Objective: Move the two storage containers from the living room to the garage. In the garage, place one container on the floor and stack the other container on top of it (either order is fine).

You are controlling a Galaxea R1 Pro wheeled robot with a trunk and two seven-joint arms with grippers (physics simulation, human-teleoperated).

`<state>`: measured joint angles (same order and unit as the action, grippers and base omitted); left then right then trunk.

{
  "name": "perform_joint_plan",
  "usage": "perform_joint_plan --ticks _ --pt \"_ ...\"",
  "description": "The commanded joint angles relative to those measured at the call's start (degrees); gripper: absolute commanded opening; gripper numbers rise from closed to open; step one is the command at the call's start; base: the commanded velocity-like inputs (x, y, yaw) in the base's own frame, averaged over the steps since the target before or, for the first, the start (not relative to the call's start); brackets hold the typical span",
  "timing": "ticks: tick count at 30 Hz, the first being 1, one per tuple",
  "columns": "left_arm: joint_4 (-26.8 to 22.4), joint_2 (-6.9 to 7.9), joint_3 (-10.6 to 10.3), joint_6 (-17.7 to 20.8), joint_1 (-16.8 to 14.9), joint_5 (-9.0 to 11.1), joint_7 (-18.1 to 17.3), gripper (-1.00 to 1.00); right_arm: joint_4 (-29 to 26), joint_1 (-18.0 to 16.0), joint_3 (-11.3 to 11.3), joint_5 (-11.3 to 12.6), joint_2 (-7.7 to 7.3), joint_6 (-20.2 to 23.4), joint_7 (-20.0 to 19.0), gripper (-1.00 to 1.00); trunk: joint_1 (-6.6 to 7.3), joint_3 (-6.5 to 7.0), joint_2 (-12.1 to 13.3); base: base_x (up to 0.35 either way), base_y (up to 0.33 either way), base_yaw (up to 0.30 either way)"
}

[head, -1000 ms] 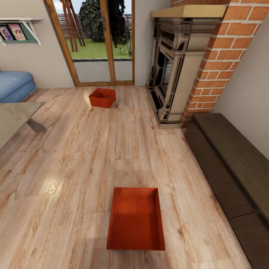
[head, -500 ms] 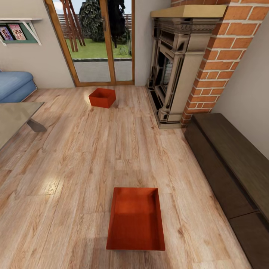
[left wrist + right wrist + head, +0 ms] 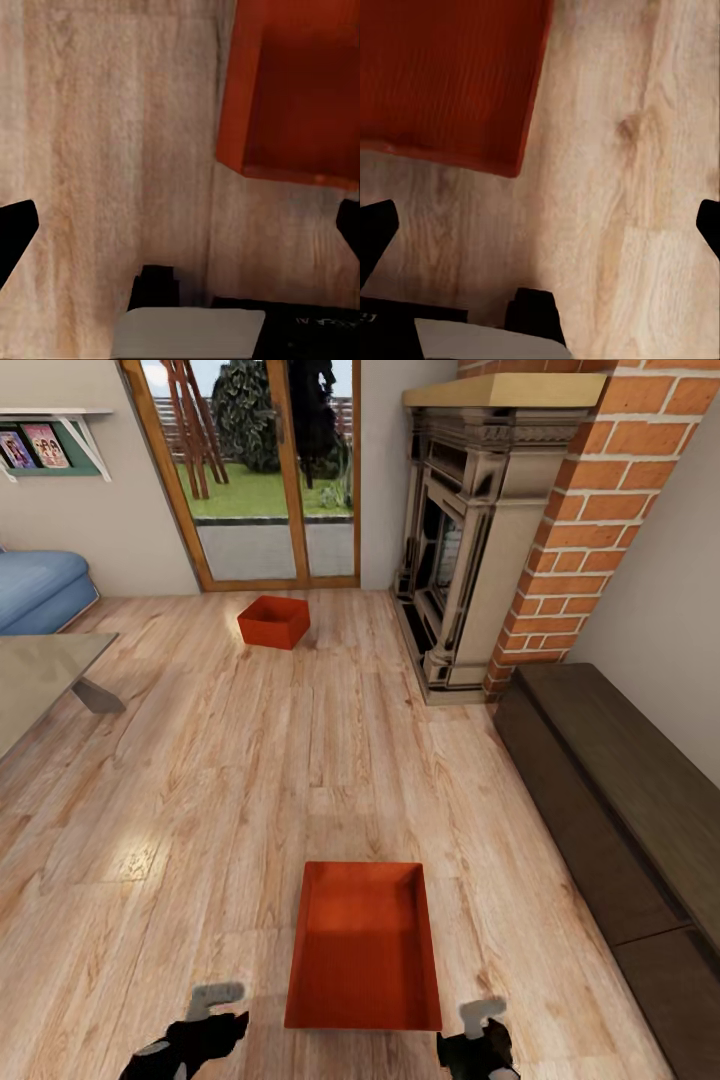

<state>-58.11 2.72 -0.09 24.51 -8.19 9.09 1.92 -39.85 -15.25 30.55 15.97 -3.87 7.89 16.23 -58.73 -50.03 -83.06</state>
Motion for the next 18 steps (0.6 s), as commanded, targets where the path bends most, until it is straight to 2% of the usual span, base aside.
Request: perform_joint_plan --ticks 1,2,3,4,5,7,11,12,15,16,18 --pt "4.4 -0.12 0.01 0.34 -0.02 0.12 1.11 1.0 3.98 -1.13 0.41 1.4 -0.13 0.4 0.82 1.0 0.0 -0.06 -0.02 0.0 0.0 0.0" --pt "5.77 -0.28 -0.01 0.34 -3.24 -0.3 2.49 1.0 5.03 -4.17 0.4 2.93 -0.06 0.38 1.03 1.0 0.0 -0.06 -0.02 0.0 0.0 0.0" --pt "10.25 -3.02 -0.38 0.31 -11.3 -1.02 4.14 1.0 13.0 -12.7 0.48 8.87 0.57 -2.7 1.2 1.0 0.0 -0.06 -0.02 0.0 0.0 0.0" --pt "11.39 -3.81 -0.43 0.2 -12.9 -1.48 4.25 1.0 14.62 -14.04 0.49 9.65 0.85 -4.17 1.22 1.0 0.0 -0.06 -0.02 0.0 0.0 0.0" --pt "17.88 -6.33 -0.5 -0.59 -19.71 -3.75 4.51 1.0 19.02 -17.46 0.6 10.78 2.64 -7.75 1.25 1.0 0.0 -0.06 -0.02 0.0 0.0 0.0" --pt "20.45 -7.11 -0.51 -1.01 -21.99 -4.82 4.55 1.0 20.24 -18.02 0.66 10.86 3.58 -8.25 1.26 1.0 0.0 -0.06 -0.02 0.0 0.0 0.0" --pt "21.95 -8.38 -0.52 -1.66 -23.63 -7.02 4.58 1.0 20.89 -18.31 0.72 10.92 4.38 -8.54 1.26 1.0 0.0 -0.06 -0.02 0.0 0.0 0.0" --pt "22.29 -9.22 -0.55 -1.79 -24.13 -8.77 4.58 1.0 21.01 -18.36 0.73 10.96 4.52 -8.69 1.26 1.0 0.0 -0.06 -0.02 0.0 0.0 0.0" --pt "23.8 -10.66 -0.53 -1.83 -25.75 -12.31 4.58 1.0 21.22 -18.4 0.7 11.03 4.78 -9.81 1.26 1.0 0.0 -0.06 -0.02 0.0 0.0 0.0" --pt "24.44 -10.88 -0.53 -1.85 -26.03 -12.74 4.58 1.0 21.33 -18.4 0.69 11.04 4.88 -10.06 1.26 1.0 0.0 -0.06 -0.02 0.0 0.0 0.0" --pt "28.71 -11.9 -0.52 -2.05 -27.73 -14.07 4.58 1.0 22.59 -18.41 0.66 11.15 5.81 -11.81 1.26 1.0 0.0 -0.06 -0.02 0.0 0.0 0.0"
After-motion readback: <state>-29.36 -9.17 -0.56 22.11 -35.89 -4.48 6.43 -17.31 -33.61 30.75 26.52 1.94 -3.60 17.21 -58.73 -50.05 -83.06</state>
